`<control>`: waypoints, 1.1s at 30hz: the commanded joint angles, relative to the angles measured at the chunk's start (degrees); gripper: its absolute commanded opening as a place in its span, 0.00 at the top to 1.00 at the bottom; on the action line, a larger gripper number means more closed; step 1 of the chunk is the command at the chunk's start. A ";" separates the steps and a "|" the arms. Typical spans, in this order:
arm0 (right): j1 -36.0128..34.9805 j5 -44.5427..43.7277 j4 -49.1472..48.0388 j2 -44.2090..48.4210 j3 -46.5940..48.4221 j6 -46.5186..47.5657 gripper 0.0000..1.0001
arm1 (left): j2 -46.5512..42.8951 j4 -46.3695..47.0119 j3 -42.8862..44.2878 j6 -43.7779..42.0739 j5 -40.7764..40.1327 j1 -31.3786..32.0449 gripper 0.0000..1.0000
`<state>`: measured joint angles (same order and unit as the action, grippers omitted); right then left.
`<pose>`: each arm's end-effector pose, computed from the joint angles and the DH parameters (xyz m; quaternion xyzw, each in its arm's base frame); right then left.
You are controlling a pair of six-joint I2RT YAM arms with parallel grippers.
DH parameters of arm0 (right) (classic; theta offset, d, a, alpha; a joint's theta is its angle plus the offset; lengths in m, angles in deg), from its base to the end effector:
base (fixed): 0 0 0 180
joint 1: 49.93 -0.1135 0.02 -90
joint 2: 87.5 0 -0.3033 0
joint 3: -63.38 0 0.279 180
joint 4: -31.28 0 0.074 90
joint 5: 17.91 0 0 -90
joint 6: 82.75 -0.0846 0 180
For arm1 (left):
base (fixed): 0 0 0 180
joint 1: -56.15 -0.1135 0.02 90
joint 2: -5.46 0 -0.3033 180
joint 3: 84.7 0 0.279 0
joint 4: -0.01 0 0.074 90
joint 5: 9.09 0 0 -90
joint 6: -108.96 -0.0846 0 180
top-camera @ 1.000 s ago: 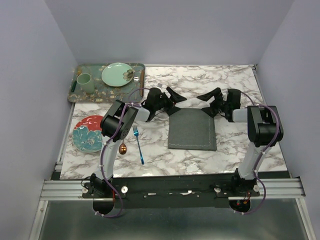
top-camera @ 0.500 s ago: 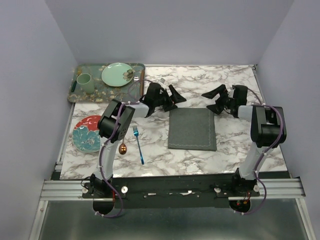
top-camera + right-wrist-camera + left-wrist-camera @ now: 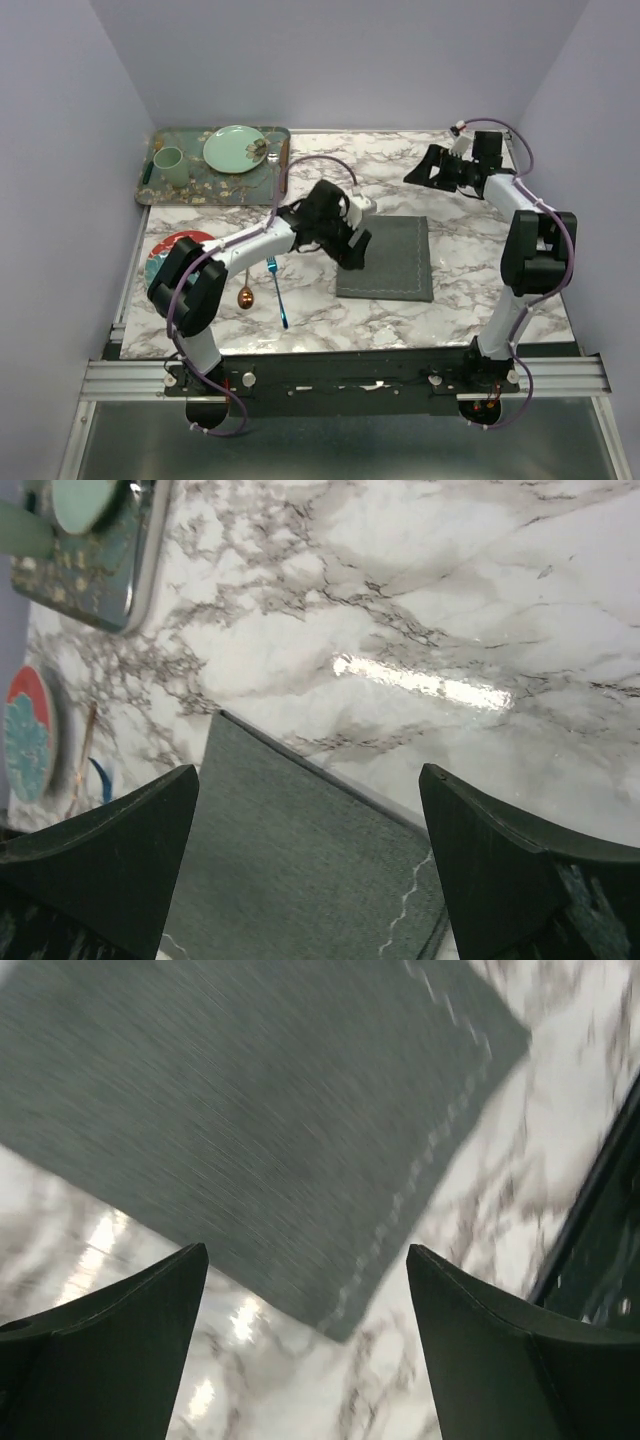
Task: Fold the napkin into a case and place the utensils inside
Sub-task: Rotate the square-folded napkin at the center of the board.
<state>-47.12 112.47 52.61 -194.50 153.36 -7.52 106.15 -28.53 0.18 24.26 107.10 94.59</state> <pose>0.4861 0.0310 0.2360 -0.0195 0.8579 0.3516 0.3743 0.3307 -0.3102 0.2307 0.3403 0.8354 -0.3345 0.2729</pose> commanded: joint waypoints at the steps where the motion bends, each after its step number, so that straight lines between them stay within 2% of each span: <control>1: -1.40 -1.45 14.64 -6.72 4.96 13.97 0.00 | -3.91 -13.93 -7.06 -18.04 -3.78 7.59 0.17; 5: -1.84 -2.06 15.44 -9.89 6.72 14.32 0.00 | -3.83 -12.19 -8.57 -19.97 -12.72 12.88 0.23; 8: -1.93 -2.15 16.93 -10.60 7.52 14.24 0.00 | -2.95 -10.87 -7.87 -21.64 -15.47 14.73 0.25; 11: -2.02 -2.76 18.68 -10.51 7.43 16.69 0.02 | -1.38 -10.86 -6.56 -24.09 -16.53 15.61 0.25; 14: -2.02 -3.46 22.02 -10.16 6.64 18.98 0.10 | 0.73 -11.74 -6.46 -26.12 -18.45 15.62 0.28; 17: -2.02 -3.91 23.26 -8.49 4.19 20.39 0.11 | 1.97 -11.65 -8.30 -27.45 -21.88 14.57 0.26; 26: -2.02 -1.11 27.48 -4.80 -3.36 23.64 0.18 | 0.83 -8.75 -11.73 -30.87 -27.51 2.98 0.21; 30: -2.72 2.77 28.10 -0.94 -8.99 22.33 0.19 | 0.74 -7.96 -11.21 -33.16 -28.57 -2.92 0.20; 33: -4.91 5.49 27.92 1.61 -14.43 20.75 0.19 | -0.40 -8.49 -10.07 -34.30 -26.21 -7.40 0.14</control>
<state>-49.21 112.47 77.51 -196.90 145.81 14.43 106.60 -36.31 -9.67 -5.40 84.31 93.28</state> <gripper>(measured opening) 0.811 0.821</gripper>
